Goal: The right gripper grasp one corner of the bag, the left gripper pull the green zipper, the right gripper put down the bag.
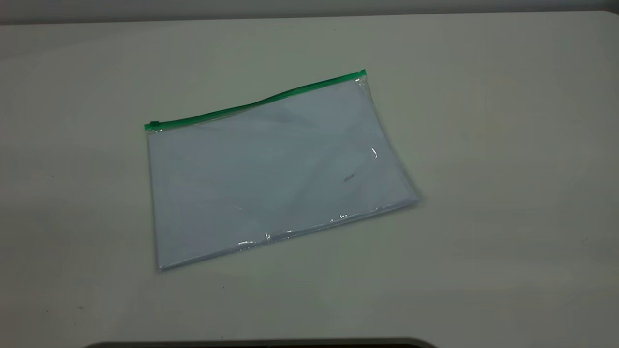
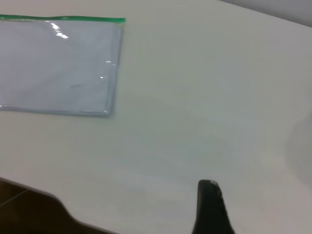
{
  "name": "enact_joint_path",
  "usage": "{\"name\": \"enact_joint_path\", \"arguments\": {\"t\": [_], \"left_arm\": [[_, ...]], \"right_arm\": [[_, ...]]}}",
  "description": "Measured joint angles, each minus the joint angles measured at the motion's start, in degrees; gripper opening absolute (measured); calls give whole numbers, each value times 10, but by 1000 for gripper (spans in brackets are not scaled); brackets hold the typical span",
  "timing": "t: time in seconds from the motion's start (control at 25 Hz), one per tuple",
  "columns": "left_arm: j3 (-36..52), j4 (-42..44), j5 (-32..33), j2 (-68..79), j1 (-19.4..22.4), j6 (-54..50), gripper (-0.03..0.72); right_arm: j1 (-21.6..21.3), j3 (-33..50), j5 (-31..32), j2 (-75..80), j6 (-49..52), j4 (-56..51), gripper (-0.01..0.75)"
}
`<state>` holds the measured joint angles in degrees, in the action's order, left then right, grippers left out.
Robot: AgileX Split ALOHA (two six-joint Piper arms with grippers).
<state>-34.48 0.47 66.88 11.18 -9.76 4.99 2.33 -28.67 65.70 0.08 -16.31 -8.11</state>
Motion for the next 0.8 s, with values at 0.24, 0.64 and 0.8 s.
{"name": "enact_joint_path", "arguments": {"t": [0.24, 0.64, 0.8], "left_arm": [[30, -13, 0, 0, 0, 0, 574], [55, -21, -6, 0, 0, 0, 574], [66, -23, -17, 0, 0, 0, 574]], "right_arm": [[0, 10, -4, -10, 27, 20, 535], [0, 10, -5, -10, 43, 23, 534], [0, 10, -5, -10, 43, 23, 534]]}}
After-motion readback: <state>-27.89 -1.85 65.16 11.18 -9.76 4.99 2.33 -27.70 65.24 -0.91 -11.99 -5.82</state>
